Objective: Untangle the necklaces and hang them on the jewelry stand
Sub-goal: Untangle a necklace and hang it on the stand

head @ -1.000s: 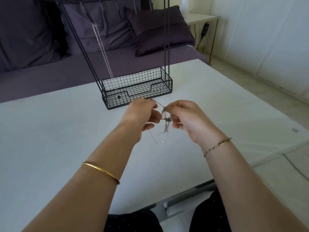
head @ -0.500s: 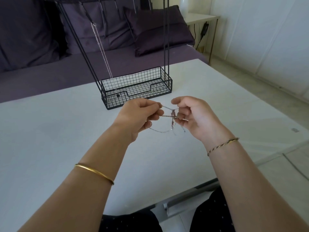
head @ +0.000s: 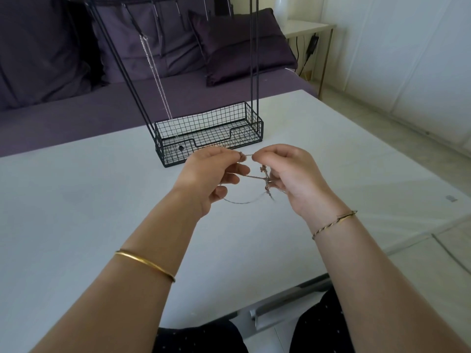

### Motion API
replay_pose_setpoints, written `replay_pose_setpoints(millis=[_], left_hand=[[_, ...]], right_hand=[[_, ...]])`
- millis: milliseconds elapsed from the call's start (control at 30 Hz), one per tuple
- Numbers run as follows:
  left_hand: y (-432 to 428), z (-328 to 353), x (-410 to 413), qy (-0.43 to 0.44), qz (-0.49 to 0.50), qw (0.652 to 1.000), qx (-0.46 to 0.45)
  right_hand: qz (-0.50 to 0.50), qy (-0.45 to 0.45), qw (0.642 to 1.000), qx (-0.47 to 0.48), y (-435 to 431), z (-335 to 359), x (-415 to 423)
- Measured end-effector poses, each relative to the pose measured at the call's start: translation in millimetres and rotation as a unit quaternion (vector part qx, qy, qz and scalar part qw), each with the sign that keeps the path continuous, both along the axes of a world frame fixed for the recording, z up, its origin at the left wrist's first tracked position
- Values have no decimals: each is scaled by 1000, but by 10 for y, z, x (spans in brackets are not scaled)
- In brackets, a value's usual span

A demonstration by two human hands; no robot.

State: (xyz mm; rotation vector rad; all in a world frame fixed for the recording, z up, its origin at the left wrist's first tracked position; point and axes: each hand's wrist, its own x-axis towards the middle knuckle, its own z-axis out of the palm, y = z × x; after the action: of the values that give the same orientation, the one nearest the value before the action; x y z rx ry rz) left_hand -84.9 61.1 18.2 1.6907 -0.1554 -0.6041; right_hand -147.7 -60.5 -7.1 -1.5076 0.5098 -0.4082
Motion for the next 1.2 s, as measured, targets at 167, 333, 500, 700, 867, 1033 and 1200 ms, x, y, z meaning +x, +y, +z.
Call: replay_pose_setpoints(millis=[167, 333, 500, 700, 867, 1033, 1200], left_hand=[[-2, -22, 15, -6, 4, 1000, 20], [3, -53, 20, -14, -7, 999, 35], [-22, -28, 30, 31, 17, 999, 26], [-53, -22, 33, 108, 74, 991, -38], [-46, -39, 59, 148, 128, 976, -94], [-10, -84, 89, 135, 130, 978, -97], [12, -64, 81, 48, 37, 998, 12]], right_hand=[[-24, -15, 999, 25, -4, 22, -5], [-62, -28, 997, 42, -27, 10, 3], [-65, -23, 996, 60, -44, -8, 12], [-26, 19, 998, 45, -25, -38, 31], [13, 27, 999, 16, 11, -31, 32], [30, 22, 999, 3, 24, -25, 29], [-10, 4, 1000, 16, -12, -9, 7]])
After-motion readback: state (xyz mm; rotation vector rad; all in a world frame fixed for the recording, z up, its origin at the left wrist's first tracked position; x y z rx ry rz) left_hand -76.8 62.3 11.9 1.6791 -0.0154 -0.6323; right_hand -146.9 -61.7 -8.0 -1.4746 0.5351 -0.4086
